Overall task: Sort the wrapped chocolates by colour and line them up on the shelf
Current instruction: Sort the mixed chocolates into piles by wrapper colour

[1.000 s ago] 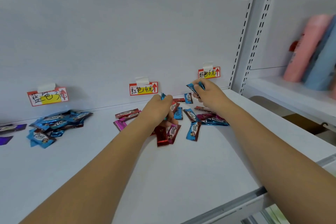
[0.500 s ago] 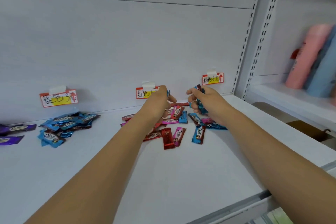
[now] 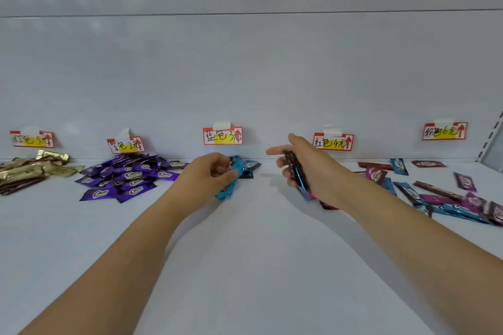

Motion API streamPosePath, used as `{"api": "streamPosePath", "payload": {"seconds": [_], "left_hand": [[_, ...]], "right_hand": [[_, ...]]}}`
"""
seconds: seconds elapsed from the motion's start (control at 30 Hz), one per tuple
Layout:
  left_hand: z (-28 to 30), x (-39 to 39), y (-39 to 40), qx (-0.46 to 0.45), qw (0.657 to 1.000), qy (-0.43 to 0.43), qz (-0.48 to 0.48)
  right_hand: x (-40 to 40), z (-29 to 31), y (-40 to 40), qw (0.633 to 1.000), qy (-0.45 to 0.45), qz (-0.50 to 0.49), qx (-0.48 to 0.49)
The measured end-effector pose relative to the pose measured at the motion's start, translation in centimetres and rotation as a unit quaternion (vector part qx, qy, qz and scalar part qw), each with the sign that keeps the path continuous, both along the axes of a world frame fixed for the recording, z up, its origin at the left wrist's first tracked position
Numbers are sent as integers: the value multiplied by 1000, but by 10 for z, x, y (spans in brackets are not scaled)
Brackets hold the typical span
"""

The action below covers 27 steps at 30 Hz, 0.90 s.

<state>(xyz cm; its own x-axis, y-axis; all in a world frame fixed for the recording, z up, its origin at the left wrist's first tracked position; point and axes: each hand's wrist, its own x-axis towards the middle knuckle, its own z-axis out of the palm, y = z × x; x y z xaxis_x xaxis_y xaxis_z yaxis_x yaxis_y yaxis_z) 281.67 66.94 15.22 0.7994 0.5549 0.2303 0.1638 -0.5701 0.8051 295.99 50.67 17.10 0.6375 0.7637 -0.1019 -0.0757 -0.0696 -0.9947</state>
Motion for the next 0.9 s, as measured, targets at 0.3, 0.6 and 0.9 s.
{"api": "streamPosePath", "payload": {"seconds": [0.3, 0.6, 0.9], "left_hand": [[-12, 6, 0, 160, 974, 137, 77], [-34, 34, -33, 251, 921, 271, 124], [-40, 72, 0, 279, 913, 235, 183]], "right_hand": [[27, -31, -13, 871, -432, -77, -222], [36, -43, -15, 772, -462, -84, -429], [41, -45, -19, 777, -463, -79, -420]]}}
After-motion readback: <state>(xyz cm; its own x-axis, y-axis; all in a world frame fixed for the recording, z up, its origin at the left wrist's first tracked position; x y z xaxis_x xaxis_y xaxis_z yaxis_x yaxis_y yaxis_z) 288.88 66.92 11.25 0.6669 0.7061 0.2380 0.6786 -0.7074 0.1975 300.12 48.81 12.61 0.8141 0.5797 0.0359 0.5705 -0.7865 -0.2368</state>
